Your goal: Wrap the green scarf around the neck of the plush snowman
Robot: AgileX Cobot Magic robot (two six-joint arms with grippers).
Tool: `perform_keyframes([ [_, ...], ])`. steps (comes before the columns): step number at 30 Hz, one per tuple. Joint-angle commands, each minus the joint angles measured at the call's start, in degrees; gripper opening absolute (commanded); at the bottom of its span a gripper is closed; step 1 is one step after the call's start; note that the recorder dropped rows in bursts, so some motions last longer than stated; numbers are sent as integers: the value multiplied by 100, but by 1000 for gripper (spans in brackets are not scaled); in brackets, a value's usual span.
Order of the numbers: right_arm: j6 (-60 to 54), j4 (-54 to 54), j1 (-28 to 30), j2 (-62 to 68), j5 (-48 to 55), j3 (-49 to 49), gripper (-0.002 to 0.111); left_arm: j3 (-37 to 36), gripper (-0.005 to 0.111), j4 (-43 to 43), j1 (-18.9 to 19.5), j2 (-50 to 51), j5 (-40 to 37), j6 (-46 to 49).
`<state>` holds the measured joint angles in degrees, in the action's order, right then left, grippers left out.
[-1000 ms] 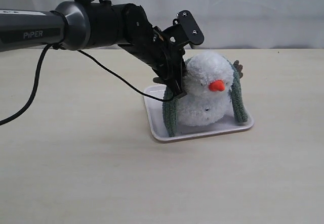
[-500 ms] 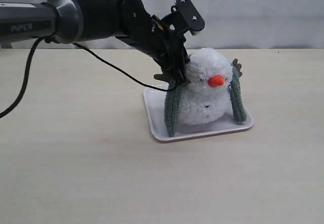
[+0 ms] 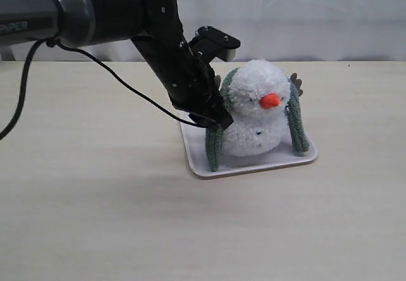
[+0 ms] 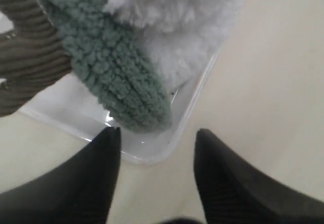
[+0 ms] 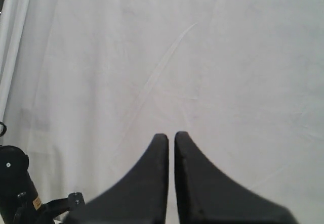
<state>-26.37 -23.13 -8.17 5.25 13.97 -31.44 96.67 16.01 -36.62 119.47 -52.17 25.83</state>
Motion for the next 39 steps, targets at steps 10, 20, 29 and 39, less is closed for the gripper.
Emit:
perform_keyframes([
  [10,17,10,0,-16,88,16,4,6,58,433,29,736,937,-1],
  [20,6,10,0,-16,83,16,4,6,7,803,29,698,867,63],
  [29,6,10,0,-16,131,16,4,6,1,2500,29,550,735,144],
  [39,6,10,0,-16,131,16,4,6,2,2889,16,745,958,583],
])
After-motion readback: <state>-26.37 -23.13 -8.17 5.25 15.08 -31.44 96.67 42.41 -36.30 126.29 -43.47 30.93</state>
